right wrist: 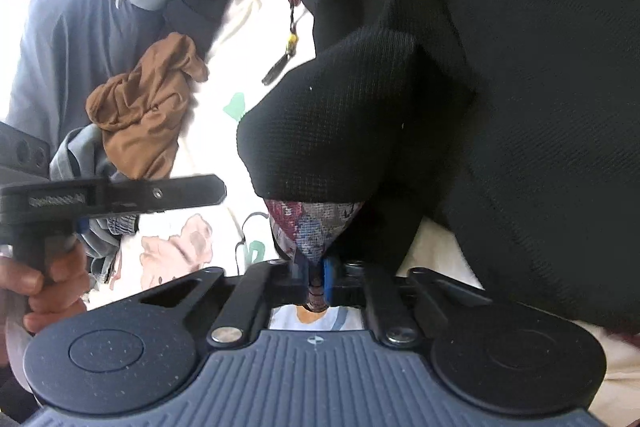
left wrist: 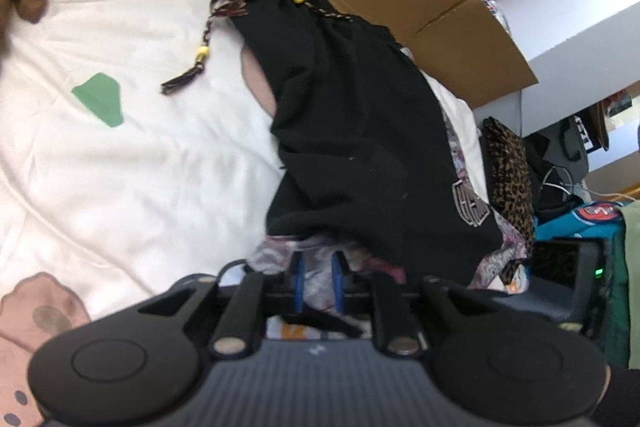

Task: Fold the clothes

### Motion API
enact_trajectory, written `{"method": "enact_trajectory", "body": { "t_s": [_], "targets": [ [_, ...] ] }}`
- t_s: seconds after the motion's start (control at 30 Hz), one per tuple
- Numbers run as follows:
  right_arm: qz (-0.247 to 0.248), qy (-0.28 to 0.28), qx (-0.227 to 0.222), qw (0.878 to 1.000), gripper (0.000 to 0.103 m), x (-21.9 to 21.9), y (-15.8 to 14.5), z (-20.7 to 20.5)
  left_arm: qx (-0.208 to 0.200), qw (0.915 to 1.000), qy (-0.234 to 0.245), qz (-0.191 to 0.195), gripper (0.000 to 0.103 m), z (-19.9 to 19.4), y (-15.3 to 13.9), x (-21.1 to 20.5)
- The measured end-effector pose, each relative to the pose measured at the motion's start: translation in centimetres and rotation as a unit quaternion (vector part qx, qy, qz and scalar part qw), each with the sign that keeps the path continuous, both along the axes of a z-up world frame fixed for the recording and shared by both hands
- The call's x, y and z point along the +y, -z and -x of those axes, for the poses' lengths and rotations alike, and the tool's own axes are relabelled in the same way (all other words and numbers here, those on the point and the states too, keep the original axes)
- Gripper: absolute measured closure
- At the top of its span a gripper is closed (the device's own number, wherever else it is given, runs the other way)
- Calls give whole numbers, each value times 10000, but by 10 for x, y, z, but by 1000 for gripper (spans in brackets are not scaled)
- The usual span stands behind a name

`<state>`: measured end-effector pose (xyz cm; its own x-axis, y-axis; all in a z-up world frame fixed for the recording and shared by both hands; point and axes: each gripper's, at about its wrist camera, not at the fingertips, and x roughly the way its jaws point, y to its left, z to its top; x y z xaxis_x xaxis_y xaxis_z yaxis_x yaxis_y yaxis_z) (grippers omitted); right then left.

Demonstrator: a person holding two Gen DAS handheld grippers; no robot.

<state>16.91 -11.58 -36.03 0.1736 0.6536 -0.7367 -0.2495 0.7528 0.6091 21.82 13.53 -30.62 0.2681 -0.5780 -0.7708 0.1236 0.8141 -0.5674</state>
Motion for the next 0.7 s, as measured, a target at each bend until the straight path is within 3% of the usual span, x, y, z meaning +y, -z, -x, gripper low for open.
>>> {"method": "enact_trajectory", "body": {
  "t_s": [0.1,0.7],
  "targets": [
    [-9,121,-69,9999,100,-11,-10,-2,84,9996,-108,-227,73,-1,5,2],
    [120,1049,-467,9933,101,-113,-60,-11,333,9981,28,-512,73,-3,25,-26]
  ]
}}
